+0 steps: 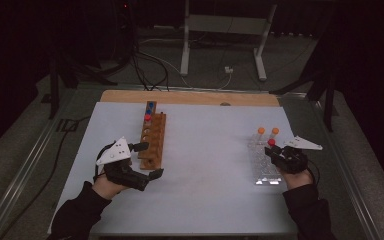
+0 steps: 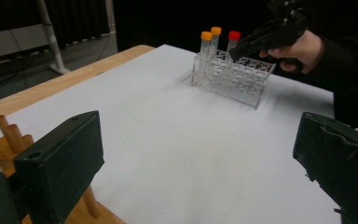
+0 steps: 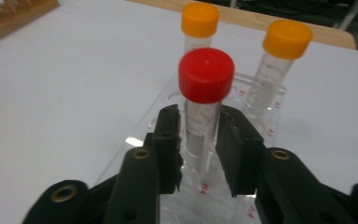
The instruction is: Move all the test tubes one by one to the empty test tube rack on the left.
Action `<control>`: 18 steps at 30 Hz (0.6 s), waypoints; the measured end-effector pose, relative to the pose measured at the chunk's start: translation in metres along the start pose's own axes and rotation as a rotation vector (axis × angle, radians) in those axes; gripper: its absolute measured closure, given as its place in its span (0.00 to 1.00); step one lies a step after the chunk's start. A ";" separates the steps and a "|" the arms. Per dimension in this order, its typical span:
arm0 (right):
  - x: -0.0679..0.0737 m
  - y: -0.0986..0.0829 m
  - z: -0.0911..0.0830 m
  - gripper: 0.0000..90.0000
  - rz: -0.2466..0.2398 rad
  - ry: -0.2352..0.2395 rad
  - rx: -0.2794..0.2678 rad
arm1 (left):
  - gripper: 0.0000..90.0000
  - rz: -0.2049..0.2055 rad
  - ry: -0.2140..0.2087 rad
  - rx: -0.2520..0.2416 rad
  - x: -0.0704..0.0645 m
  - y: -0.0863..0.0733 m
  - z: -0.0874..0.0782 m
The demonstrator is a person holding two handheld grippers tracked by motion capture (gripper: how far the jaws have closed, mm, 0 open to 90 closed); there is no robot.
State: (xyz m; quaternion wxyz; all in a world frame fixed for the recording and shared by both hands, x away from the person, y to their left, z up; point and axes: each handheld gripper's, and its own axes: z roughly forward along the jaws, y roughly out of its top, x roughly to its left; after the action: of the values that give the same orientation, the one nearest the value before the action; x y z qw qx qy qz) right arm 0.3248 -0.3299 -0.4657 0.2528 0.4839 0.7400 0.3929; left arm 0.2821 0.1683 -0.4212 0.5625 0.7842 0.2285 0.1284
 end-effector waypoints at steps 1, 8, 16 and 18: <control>0.000 0.000 0.001 0.81 -0.007 -0.009 0.000 | 0.03 -0.002 0.001 -0.001 0.000 0.000 0.000; 0.001 0.006 -0.007 0.83 -0.012 -0.021 -0.032 | 0.03 -0.009 0.000 0.002 0.001 0.000 0.000; 0.008 0.021 -0.033 0.83 -0.046 -0.039 -0.116 | 0.03 -0.012 -0.009 0.009 0.002 0.001 0.000; 0.011 0.025 -0.040 0.83 -0.058 -0.037 -0.138 | 0.03 -0.016 -0.011 0.016 0.002 0.001 0.000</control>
State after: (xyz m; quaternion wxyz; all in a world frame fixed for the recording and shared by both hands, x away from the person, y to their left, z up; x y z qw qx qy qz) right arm 0.3031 -0.3275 -0.4228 0.3107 0.4510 0.7198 0.4265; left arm 0.2836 0.1688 -0.4208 0.5587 0.7873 0.2327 0.1178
